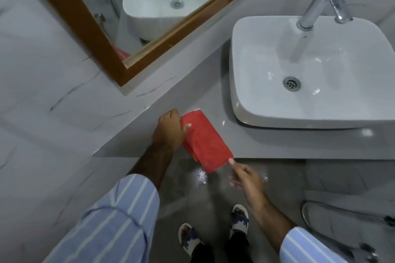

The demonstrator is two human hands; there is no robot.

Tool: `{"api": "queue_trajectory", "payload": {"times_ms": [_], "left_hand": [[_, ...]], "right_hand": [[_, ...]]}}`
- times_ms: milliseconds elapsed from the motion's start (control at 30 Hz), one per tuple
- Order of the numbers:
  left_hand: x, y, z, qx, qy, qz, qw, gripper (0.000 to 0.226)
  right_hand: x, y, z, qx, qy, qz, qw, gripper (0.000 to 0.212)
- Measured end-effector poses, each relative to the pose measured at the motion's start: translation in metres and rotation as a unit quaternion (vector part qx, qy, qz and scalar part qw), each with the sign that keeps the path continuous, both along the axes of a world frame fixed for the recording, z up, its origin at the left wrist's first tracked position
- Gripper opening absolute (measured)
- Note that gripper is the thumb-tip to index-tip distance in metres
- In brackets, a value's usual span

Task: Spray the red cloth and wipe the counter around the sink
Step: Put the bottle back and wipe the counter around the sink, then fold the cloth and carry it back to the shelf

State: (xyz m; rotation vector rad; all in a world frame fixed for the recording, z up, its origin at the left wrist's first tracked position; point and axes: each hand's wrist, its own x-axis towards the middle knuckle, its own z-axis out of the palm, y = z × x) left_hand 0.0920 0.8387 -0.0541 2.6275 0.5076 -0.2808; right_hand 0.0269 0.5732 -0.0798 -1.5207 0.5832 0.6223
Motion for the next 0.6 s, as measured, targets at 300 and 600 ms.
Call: {"api": "queue_trajectory", "payload": {"times_ms": [300,600], "left_hand": [[0.006,-0.023,0.009,-0.103,0.061,0.118,0.986,0.014],[-0.037,-0.089,0.061,-0.542,0.003,0.247,0.804,0.014]], "right_hand": [[0.016,0.018,-0.002,0.076,0.091,-0.016,0.993,0.039],[0.026,-0.074,0.069,0.062,-0.028,-0.057,0.996,0.018]]}}
